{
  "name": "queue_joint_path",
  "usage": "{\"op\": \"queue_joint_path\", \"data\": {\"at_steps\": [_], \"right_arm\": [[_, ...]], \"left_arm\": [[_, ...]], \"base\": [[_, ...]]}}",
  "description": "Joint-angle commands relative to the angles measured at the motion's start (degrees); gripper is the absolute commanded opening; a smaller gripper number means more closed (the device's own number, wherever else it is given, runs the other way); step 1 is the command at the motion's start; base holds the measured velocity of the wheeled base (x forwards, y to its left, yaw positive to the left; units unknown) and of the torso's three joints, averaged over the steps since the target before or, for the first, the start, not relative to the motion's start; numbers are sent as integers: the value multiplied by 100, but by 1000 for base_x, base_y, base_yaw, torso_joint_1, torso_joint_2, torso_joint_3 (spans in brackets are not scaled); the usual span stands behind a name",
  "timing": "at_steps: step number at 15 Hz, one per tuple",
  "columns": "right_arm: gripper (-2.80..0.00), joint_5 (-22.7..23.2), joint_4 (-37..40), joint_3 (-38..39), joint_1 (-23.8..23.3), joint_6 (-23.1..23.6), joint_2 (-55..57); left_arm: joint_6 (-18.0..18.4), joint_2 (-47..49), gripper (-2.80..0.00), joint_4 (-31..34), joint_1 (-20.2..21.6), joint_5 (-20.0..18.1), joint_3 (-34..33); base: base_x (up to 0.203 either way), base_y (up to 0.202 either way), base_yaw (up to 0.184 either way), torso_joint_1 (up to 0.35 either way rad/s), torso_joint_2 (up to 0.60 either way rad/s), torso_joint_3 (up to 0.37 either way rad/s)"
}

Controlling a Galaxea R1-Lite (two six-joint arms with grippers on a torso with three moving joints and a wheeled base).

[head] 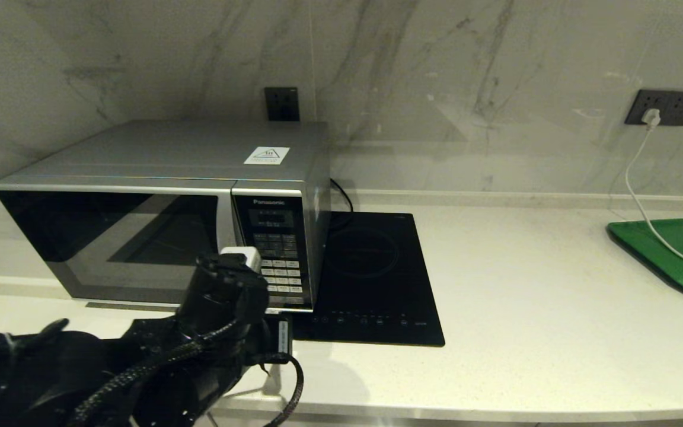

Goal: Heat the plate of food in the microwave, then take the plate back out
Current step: Open the microwave oven

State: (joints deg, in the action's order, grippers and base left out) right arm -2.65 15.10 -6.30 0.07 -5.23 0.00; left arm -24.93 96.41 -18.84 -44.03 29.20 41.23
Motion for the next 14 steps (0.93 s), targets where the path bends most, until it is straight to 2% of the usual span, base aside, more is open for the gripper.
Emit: {"op": "queue_joint_path", "data": {"at_steps": [1,4,6,14], "right_arm": [[-280,1,10,-3,1,-2,0],[-280,1,10,-3,1,-4,0],[-280,1,10,-3,1,3,0],[-280,1,10,-3,1,-4,0]], "left_arm": [[-48,888,-280,-147,-85,42,49],[-11,1401,-280,-657,35,50,164],[87,1587,-280,-697,348,41,462],[277,1873,-280,-717,483,33,904]], "base": [[0,0,0,0,0,0],[0,0,0,0,0,0],[0,0,0,0,0,0],[0,0,0,0,0,0]]}}
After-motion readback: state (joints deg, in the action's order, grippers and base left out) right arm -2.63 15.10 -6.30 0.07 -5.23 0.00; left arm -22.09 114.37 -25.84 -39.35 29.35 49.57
